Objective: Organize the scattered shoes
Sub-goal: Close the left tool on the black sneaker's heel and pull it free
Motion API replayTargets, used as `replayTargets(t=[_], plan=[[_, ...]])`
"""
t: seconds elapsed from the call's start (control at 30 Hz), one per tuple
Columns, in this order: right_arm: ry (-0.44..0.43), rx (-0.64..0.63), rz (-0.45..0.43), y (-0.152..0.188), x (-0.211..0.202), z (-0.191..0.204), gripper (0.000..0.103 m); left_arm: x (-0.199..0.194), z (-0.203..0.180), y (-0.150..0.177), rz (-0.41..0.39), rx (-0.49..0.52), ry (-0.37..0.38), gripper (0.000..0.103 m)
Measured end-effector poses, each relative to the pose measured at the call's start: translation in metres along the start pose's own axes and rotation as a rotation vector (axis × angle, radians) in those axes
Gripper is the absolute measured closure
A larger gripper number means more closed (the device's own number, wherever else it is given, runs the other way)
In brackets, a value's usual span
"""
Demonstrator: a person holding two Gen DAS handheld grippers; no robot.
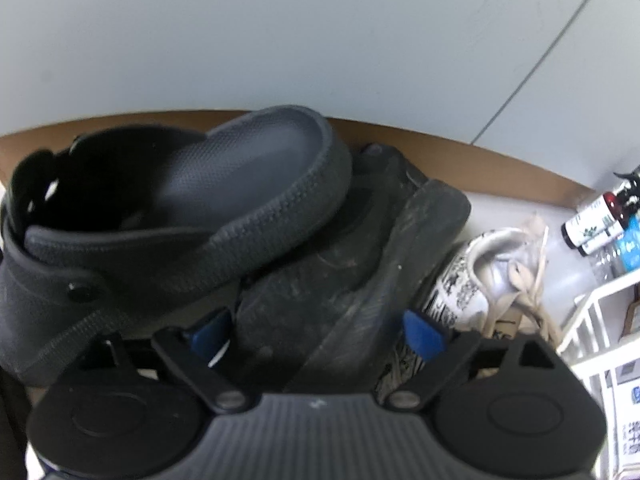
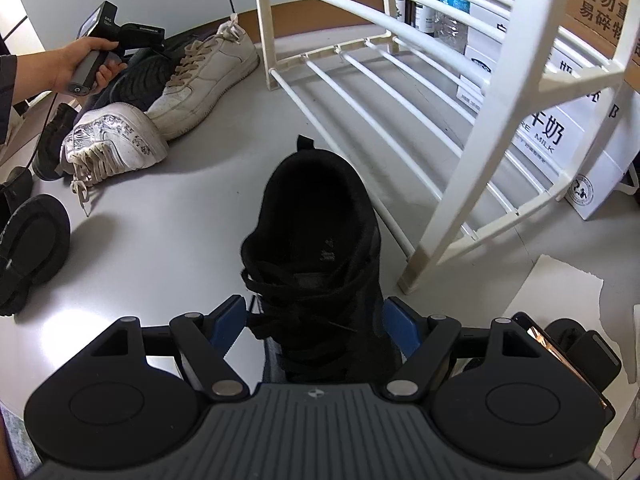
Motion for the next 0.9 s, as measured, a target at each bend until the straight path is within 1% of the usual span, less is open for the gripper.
replayTargets(t=[0.1, 0.2, 0.27, 0.43, 0.53, 0.7, 0.83, 0.9], plan=[[0.002, 0.002, 0.000, 0.001, 0.000, -0.002, 0.023, -0.004, 0.007, -0.002, 0.007, -0.015, 0.026, 0.016], [-0.001, 0.006, -0.002, 0.002, 0.000, -0.001, 0.023, -0.008, 0.018, -0.003, 0.032, -0.036, 0.068, 0.022], [-0.003, 0.006, -0.002, 0.002, 0.000, 0.000, 0.023, -0.010, 0.025, -0.004, 0.050, -0.050, 0.094, 0.023], [-0.017, -0.002, -0.004, 0.002, 0.002, 0.009, 0.023, -0.016, 0.031, -0.004, 0.075, -0.039, 0.106, 0.025], [-0.022, -0.003, -0.007, 0.001, 0.003, 0.013, 0.023, -0.020, 0.038, -0.003, 0.096, -0.025, 0.126, 0.026], [-0.031, -0.009, -0.009, 0.000, 0.005, 0.019, 0.023, -0.030, 0.058, 0.008, 0.132, -0.017, 0.174, 0.027], [-0.041, -0.010, -0.015, -0.002, 0.006, 0.025, 0.023, -0.021, 0.084, -0.011, 0.156, -0.005, 0.181, 0.028], [-0.048, -0.011, -0.017, -0.002, 0.006, 0.029, 0.023, -0.025, 0.090, -0.009, 0.168, 0.005, 0.187, 0.029]])
Point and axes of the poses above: each gripper's, at about its wrist camera, not at the fingertips, and x roughly the way its jaws point, z to its left, y to its underside, the point moved 4 cm from there along x, roughly the way its jaws point, and after that the axes turned 5 degrees about -y, right-handed, at the moved point
